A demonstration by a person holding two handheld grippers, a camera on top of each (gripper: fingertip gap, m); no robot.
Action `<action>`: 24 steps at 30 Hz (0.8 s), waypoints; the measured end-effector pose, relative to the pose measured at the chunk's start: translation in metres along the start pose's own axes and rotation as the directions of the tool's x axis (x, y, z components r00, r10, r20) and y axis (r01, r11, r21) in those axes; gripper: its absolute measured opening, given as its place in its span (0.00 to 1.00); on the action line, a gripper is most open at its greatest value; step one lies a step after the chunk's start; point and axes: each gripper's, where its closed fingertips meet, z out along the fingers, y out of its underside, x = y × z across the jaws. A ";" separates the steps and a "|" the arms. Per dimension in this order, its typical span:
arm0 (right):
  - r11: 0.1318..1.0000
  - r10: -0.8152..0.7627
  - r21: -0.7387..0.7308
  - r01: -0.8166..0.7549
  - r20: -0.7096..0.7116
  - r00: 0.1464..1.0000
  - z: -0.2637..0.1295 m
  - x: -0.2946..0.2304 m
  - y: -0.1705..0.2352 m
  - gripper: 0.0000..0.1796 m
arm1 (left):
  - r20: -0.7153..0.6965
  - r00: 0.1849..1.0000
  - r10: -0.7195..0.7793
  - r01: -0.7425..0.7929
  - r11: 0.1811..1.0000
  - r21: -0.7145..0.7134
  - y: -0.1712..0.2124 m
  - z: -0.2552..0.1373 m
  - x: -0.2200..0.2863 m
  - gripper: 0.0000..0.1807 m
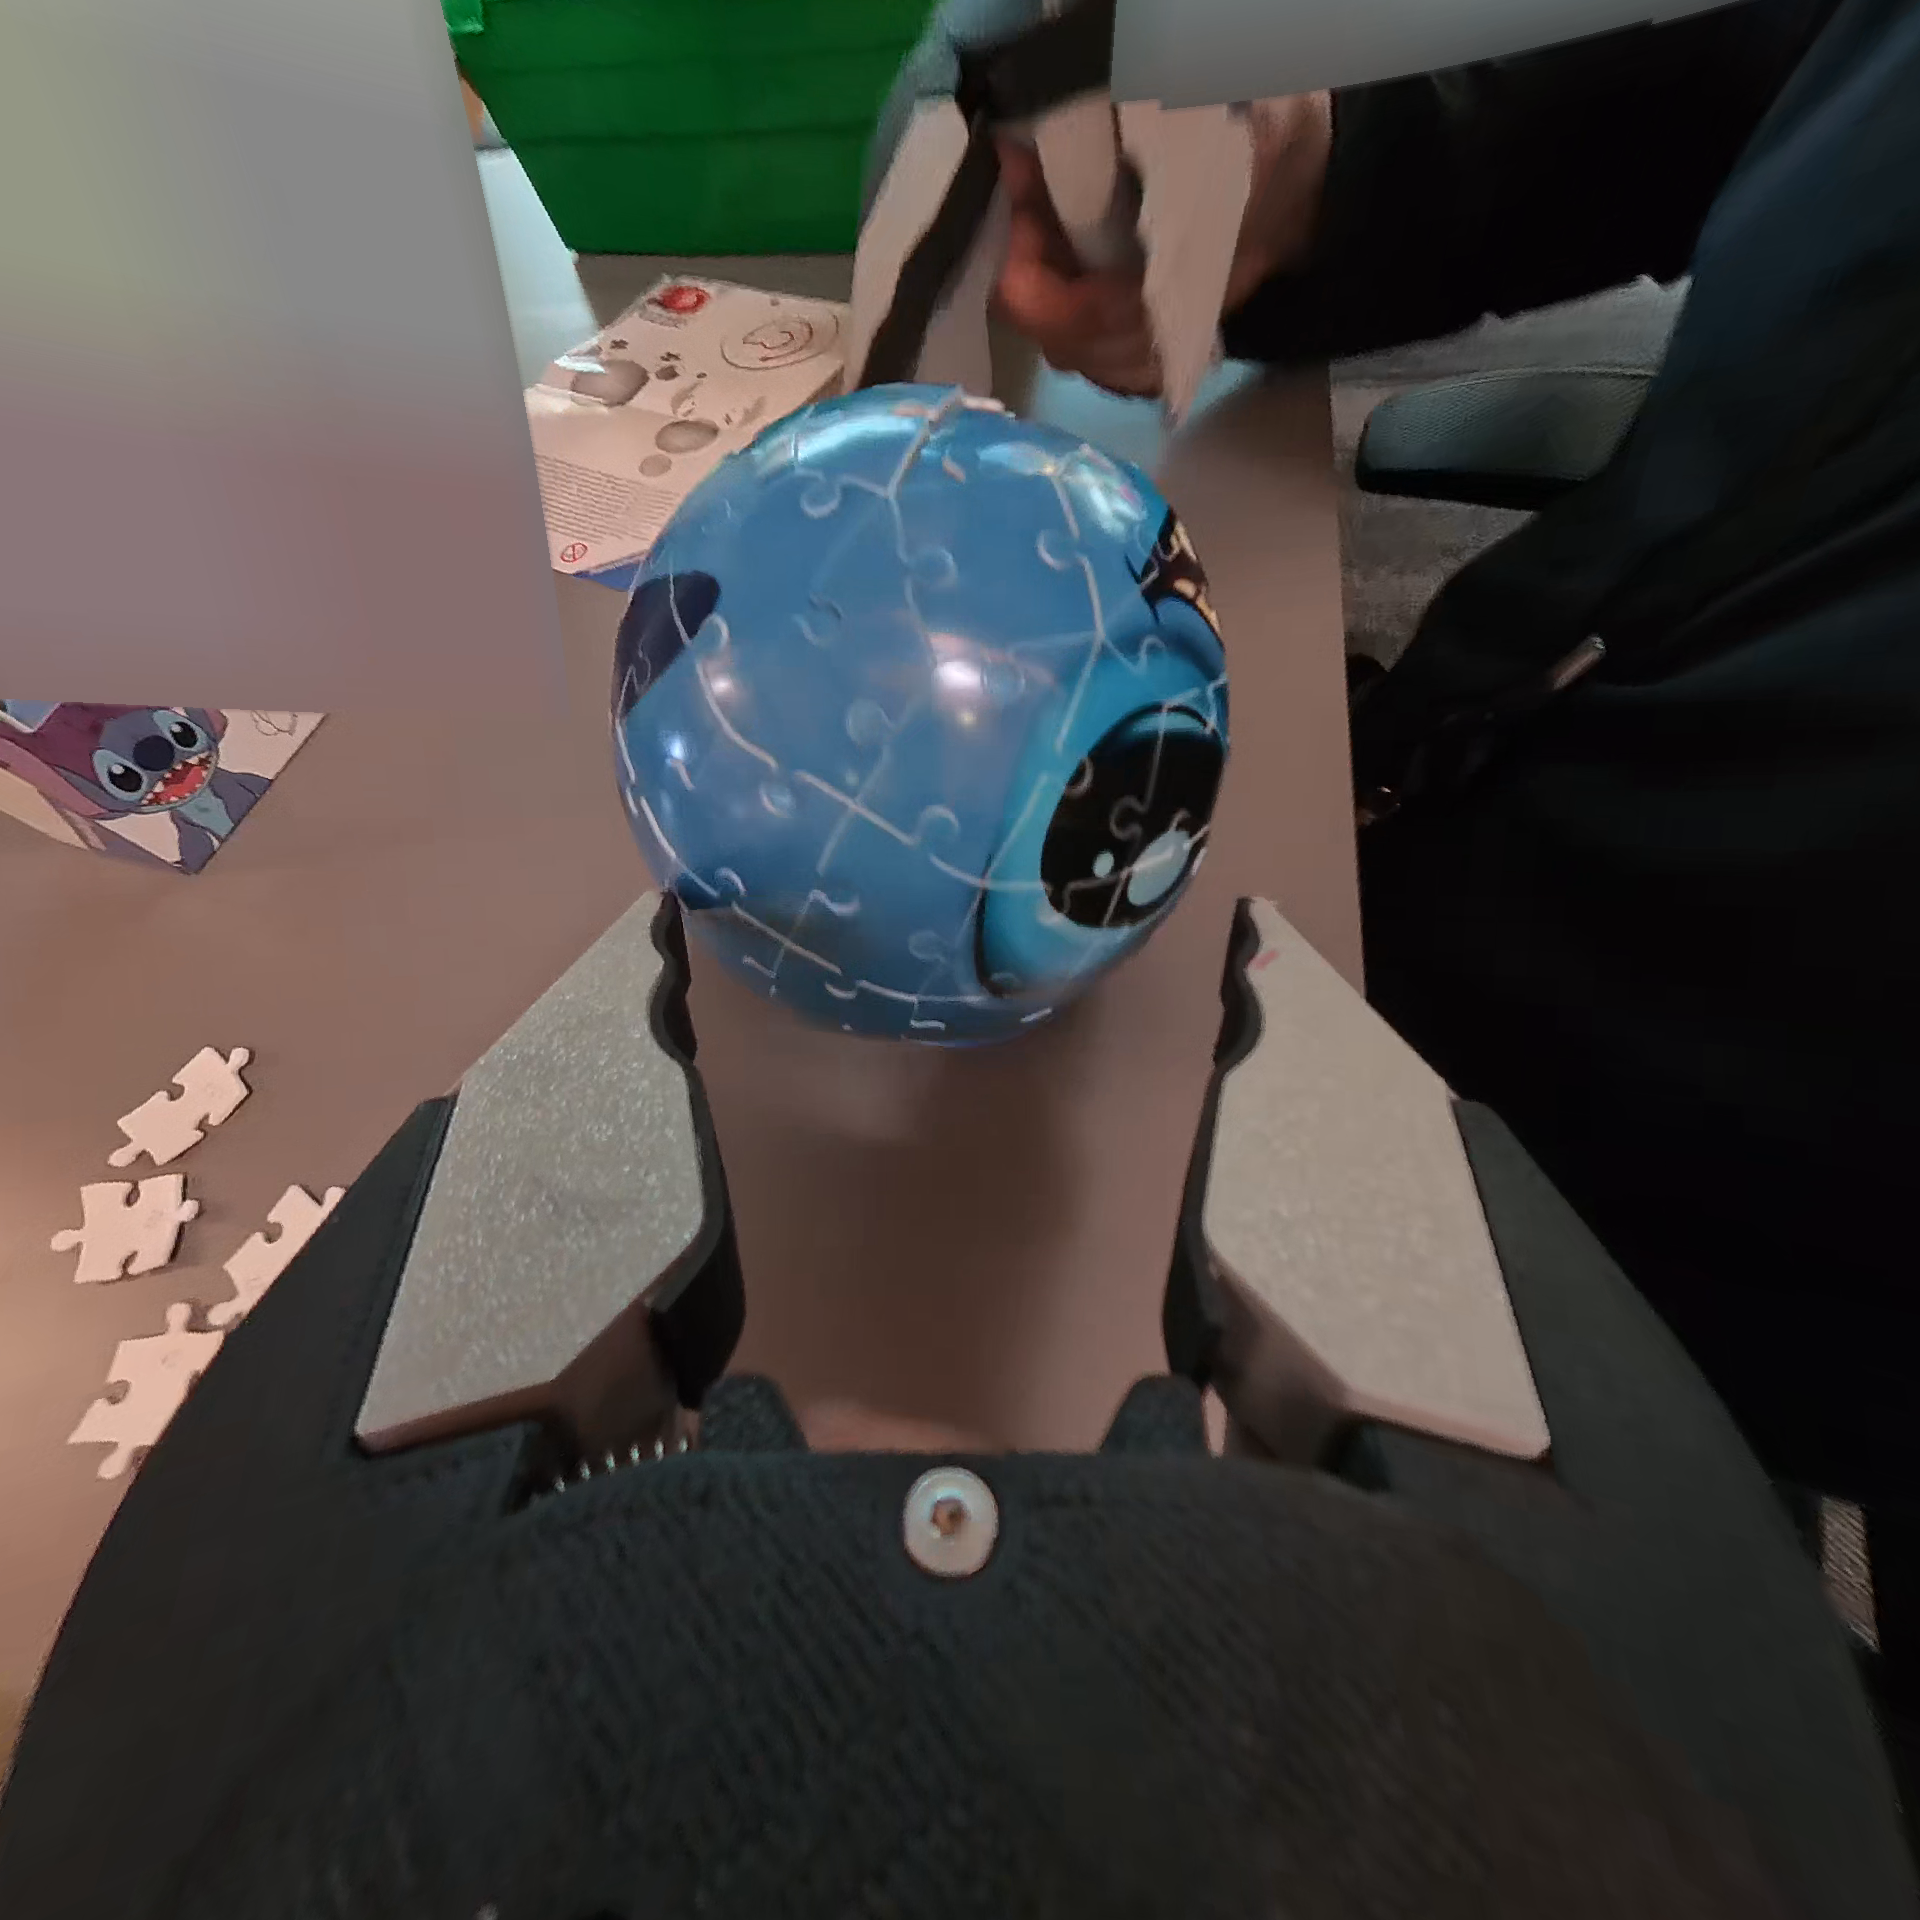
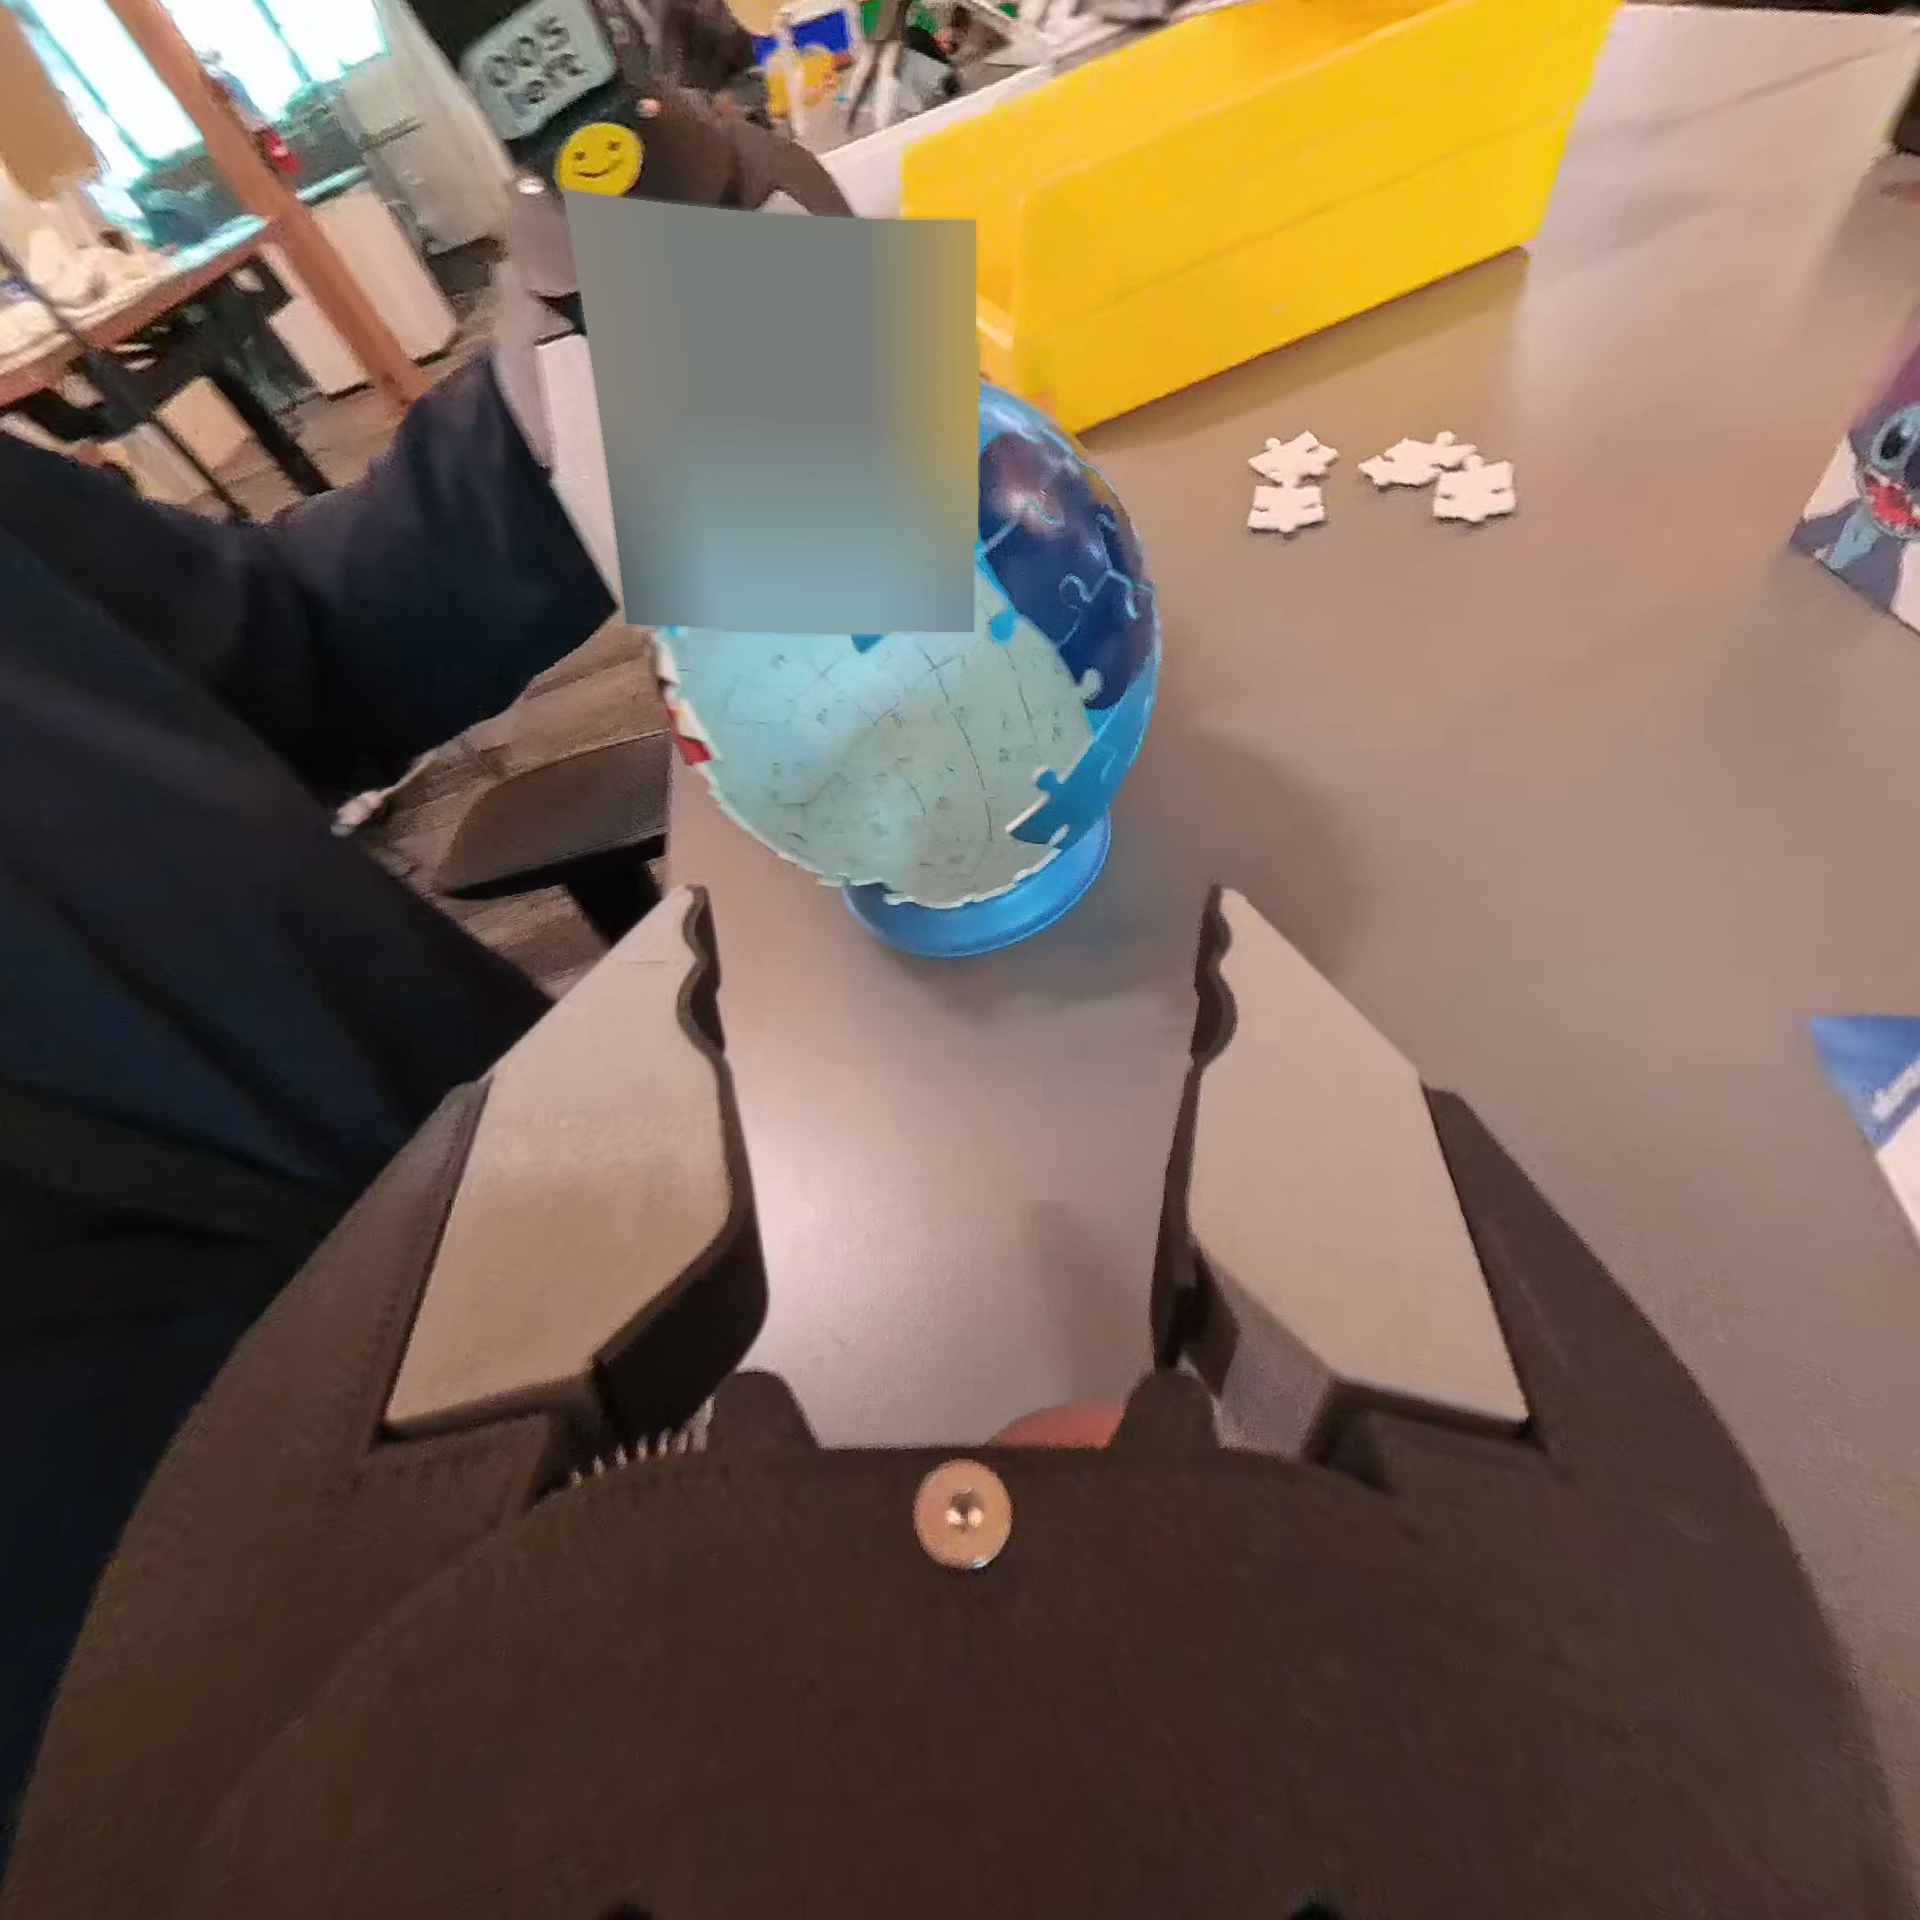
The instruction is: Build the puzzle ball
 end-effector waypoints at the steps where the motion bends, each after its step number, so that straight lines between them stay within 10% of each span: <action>1: 1.000 0.007 -0.004 -0.007 -0.032 0.999 0.007 0.003 0.003 0.48 | 0.001 1.000 -0.005 0.005 1.000 0.018 0.001 0.000 0.000 0.56; 14: 0.989 0.062 -0.130 -0.072 -0.080 0.995 0.067 0.033 0.004 0.45 | 0.065 0.996 -0.055 0.058 0.998 -0.040 0.034 0.025 -0.008 0.56; 24: 0.990 -0.082 -0.124 0.067 -0.117 0.990 0.010 0.035 0.010 0.45 | 0.199 0.979 -0.051 0.083 0.984 -0.155 0.069 0.005 -0.021 0.58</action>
